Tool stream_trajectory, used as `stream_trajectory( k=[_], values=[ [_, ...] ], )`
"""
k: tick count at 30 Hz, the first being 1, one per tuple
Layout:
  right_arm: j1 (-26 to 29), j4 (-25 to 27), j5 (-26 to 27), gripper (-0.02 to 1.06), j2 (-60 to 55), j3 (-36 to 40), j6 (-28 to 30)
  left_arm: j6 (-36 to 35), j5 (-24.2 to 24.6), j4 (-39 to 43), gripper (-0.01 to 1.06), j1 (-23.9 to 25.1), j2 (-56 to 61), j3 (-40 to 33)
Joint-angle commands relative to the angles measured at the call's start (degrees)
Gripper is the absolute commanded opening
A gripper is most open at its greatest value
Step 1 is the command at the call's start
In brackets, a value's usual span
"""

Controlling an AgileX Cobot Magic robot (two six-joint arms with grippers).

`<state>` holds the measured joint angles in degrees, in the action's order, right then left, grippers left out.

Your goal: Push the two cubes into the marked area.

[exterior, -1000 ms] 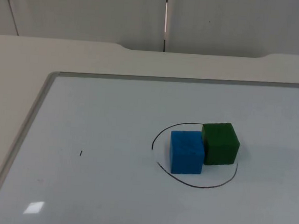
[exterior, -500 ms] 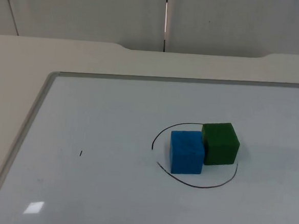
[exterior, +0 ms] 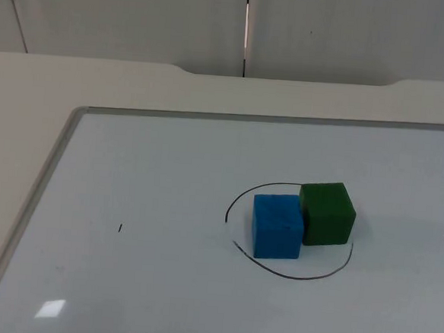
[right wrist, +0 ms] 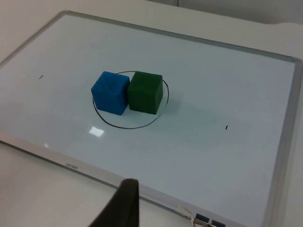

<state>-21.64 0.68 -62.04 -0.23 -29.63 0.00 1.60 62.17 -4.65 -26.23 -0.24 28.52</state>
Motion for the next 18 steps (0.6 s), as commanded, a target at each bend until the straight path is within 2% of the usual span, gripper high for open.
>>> stream_trajectory(
  k=[1,18],
  values=[
    [-0.3,0.1,0.3,1.05,0.2,0.1,-0.4,0.1,-0.8,-0.7,1.05,0.3,0.2,-0.3],
    [-0.3,0.1,0.4,1.05,0.2,0.1,-0.4,0.1,-0.8,-0.7,1.05,0.3,0.2,-0.3]
  ],
)
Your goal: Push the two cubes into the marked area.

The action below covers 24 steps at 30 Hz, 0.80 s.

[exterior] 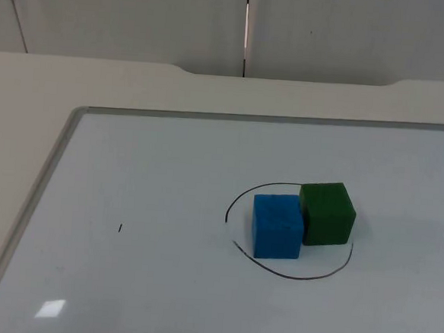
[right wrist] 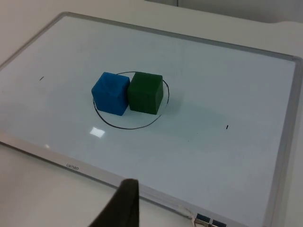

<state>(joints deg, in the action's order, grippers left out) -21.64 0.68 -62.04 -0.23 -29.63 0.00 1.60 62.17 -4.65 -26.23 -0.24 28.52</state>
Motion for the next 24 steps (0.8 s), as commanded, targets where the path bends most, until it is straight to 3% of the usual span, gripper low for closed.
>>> stream_trajectory(
  k=[1,11,24],
  values=[
    [-0.3,0.1,0.4,1.05,0.2,0.1,-0.4,0.1,-0.8,-0.7,1.05,0.3,0.2,-0.3],
    [-0.3,0.1,0.4,1.05,0.2,0.1,-0.4,0.1,-0.8,-0.7,1.05,0.8,0.2,-0.3],
    [-0.3,0.1,0.4,1.05,0.2,0.1,-0.4,0.1,-0.8,-0.5,1.05,11.3,0.2,-0.3]
  ],
)
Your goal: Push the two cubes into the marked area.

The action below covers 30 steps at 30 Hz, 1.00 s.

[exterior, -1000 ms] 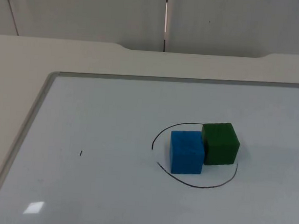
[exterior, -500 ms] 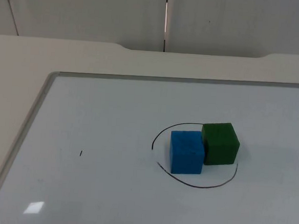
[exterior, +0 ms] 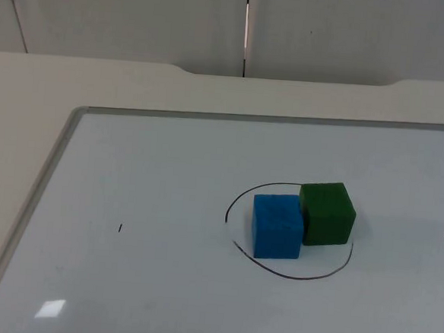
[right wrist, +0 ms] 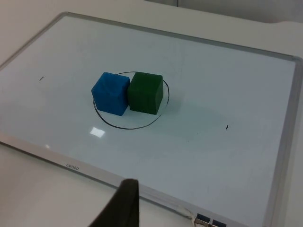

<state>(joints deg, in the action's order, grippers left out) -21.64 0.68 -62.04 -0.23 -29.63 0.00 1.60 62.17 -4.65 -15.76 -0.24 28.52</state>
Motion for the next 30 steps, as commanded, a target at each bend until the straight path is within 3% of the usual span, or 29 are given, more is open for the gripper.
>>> stream_trajectory(
  k=[1,7,16,30],
  values=[
    [-0.3,0.1,0.4,1.05,0.2,0.1,-0.4,0.1,-0.8,-0.5,1.05,2.2,0.2,-0.3],
    [0.1,0.1,0.4,1.05,0.2,0.1,-0.4,0.1,-0.8,-0.5,1.05,7.6,0.2,-0.3],
    [5.4,0.1,0.4,1.05,0.2,0.1,-0.4,0.1,-0.8,-0.5,1.05,13.7,0.2,-0.3],
    [13.7,0.1,0.4,1.05,0.2,0.1,-0.4,0.1,-0.8,-0.5,1.05,17.2,0.2,-0.3]
  ],
)
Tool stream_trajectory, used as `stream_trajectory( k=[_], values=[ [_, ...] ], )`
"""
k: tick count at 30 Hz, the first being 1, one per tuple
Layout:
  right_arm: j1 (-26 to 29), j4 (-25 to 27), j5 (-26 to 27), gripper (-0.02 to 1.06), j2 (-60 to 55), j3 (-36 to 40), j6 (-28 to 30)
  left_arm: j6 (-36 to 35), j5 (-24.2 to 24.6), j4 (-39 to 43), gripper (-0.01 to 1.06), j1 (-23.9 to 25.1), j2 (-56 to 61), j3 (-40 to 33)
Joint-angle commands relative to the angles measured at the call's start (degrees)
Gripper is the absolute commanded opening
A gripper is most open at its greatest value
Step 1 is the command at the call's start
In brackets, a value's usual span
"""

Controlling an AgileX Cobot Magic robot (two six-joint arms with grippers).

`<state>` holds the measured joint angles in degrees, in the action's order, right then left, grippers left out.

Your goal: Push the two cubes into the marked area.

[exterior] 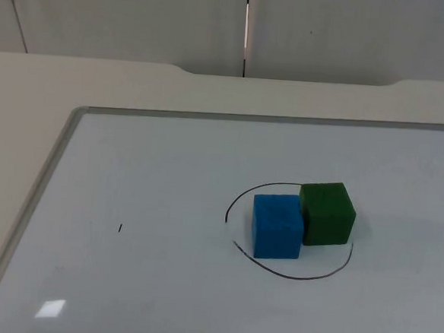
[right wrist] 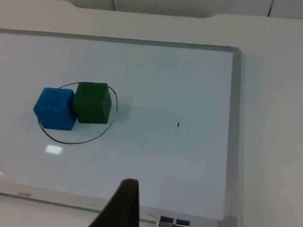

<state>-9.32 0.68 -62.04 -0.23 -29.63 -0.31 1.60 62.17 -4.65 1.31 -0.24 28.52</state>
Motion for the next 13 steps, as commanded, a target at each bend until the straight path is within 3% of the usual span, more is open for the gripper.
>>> stream_trajectory(
  k=[1,13],
  values=[
    [1.9,0.1,0.4,1.05,0.2,0.1,-0.1,0.1,-0.8,-0.5,1.05,0.1,0.2,-0.3],
    [8.1,0.1,0.4,1.05,0.2,0.1,-0.1,0.1,-0.8,-0.5,1.05,0.1,0.2,-0.3]
  ],
)
